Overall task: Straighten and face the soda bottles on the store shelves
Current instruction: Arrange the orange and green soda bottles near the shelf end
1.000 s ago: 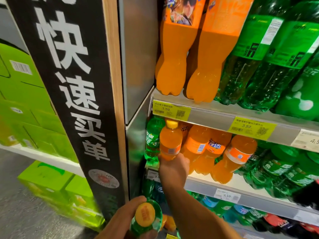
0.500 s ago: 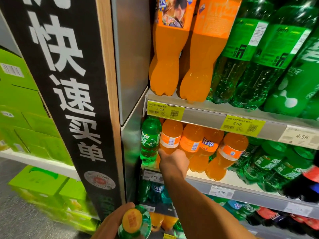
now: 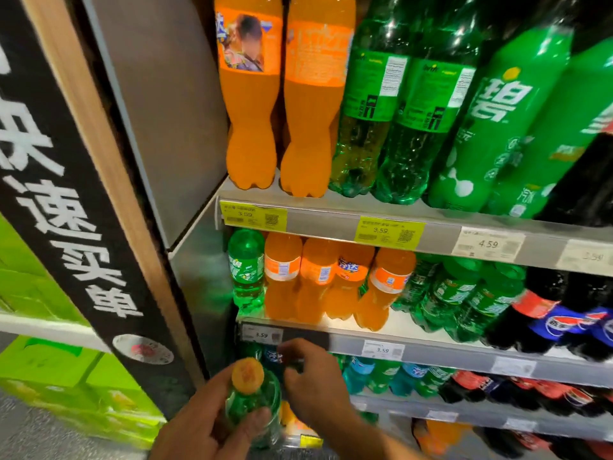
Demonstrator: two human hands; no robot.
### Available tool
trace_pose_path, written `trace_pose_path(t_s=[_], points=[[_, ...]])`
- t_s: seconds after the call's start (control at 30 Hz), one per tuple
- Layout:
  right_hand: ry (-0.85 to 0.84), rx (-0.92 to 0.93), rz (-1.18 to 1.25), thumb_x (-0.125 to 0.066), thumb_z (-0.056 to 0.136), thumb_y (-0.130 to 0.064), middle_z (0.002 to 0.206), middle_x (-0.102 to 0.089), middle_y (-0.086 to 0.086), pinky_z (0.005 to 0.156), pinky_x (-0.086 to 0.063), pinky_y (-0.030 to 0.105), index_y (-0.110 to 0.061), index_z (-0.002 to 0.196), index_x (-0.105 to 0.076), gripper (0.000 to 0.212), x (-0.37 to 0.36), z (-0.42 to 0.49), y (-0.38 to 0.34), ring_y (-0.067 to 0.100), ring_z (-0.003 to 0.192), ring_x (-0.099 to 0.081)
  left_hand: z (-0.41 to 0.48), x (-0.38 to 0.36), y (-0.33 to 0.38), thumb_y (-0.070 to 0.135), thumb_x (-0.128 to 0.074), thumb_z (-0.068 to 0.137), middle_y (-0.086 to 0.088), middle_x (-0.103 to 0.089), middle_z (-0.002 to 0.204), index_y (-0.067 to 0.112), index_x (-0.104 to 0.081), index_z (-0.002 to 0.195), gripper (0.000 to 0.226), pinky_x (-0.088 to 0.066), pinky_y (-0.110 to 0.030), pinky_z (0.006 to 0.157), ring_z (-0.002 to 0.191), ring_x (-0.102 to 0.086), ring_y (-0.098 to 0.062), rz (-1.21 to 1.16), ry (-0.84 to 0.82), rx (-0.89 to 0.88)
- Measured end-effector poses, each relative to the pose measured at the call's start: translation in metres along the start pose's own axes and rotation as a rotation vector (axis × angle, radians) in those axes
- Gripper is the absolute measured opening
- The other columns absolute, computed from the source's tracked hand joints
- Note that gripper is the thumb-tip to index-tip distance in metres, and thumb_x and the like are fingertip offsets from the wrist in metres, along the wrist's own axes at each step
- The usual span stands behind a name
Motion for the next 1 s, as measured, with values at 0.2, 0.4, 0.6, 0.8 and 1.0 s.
trace_pose_path(t_s=[0.2, 0.4, 0.6, 0.8, 1.0], points=[[-0.146, 0.156, 0.137, -0.071, 0.076, -0.032, 0.115, -0.07, -0.019, 0.095, -0.054, 0.028, -0.052, 0.113, -0.063, 0.043, 0.037, -0.038, 0.027, -0.003, 0.106, -0.065, 0.001, -0.046, 0.036, 0.039, -0.084, 0.064, 0.022, -0.064, 0.064, 0.074, -0.052, 0.103, 0.061, -0.043, -0.02, 0.058, 0.058, -0.056, -0.001, 0.052, -0.02, -0.079], [0.014, 0.189, 0.121, -0.082, 0.064, -0.041, 0.111, -0.069, -0.024, 0.089, -0.055, 0.025, -0.06, 0.112, -0.057, 0.057, 0.1, -0.044, 0.063, -0.009, 0.098, -0.065, -0.008, -0.105, 0.077, 0.029, -0.085, 0.067, 0.004, -0.061, 0.056, 0.044, -0.064, 0.109, 0.049, -0.041, -0.025, 0.057, 0.057, -0.06, -0.013, 0.098, -0.068, -0.091], [0.091, 0.183, 0.18, -0.079, 0.069, -0.036, 0.111, -0.071, -0.019, 0.088, -0.056, 0.035, -0.048, 0.119, -0.059, 0.055, 0.152, -0.049, 0.09, 0.0, 0.098, -0.068, -0.013, -0.153, 0.116, 0.031, -0.076, 0.078, 0.022, -0.058, 0.05, 0.067, -0.047, 0.098, 0.051, -0.036, -0.013, 0.05, 0.058, -0.058, 0.008, 0.058, -0.139, -0.221], [0.12, 0.157, 0.157, -0.08, 0.071, -0.035, 0.105, -0.071, -0.017, 0.068, -0.053, 0.024, -0.043, 0.123, -0.057, 0.057, 0.194, -0.04, 0.103, 0.008, 0.086, -0.068, -0.007, -0.188, 0.152, 0.035, -0.071, 0.082, 0.01, -0.06, 0.052, 0.054, -0.054, 0.111, 0.039, -0.037, -0.017, 0.042, 0.047, -0.055, -0.009, 0.049, -0.181, -0.29], [0.172, 0.136, 0.176, -0.079, 0.078, -0.036, 0.115, -0.069, -0.013, 0.075, -0.056, 0.03, -0.035, 0.132, -0.055, 0.059, 0.22, -0.02, 0.109, 0.015, 0.094, -0.069, 0.012, -0.213, 0.171, 0.034, -0.07, 0.084, 0.027, -0.056, 0.053, 0.052, -0.049, 0.119, 0.044, -0.032, -0.015, 0.04, 0.043, -0.049, -0.007, 0.053, -0.166, -0.339]])
Point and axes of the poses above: each hand's wrist, its own z-axis towards the middle knuckle, its own x-axis out of the back of the hand, y = z × x, the point moved 8 cm from there along z, towards the middle knuckle
